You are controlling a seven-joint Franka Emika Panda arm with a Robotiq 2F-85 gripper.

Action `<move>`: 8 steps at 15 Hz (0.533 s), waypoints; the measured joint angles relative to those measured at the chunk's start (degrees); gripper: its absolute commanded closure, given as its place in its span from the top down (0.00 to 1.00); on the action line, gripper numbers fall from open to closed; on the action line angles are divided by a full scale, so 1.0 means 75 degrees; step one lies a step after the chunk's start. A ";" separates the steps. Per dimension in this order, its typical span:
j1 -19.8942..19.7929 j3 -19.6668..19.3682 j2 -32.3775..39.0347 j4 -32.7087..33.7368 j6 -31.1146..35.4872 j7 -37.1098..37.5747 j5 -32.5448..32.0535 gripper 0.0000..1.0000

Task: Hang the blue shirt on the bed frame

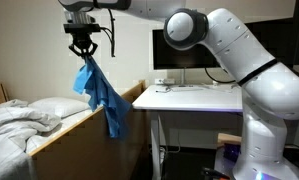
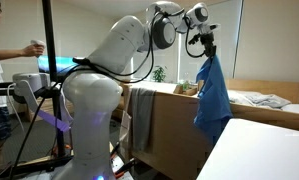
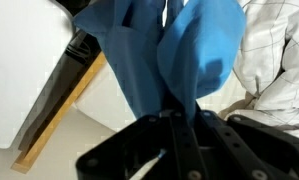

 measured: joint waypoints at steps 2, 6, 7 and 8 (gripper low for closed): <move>0.0070 -0.0065 0.0470 0.0457 -0.0184 -0.0246 0.0023 0.02; 0.0082 -0.0032 0.1308 0.0909 -0.0216 -0.0567 0.0029 0.02; 0.0089 -0.0032 0.1469 0.0979 -0.0216 -0.0633 0.0029 0.02; 0.0096 -0.0032 0.1603 0.1049 -0.0216 -0.0682 0.0029 0.02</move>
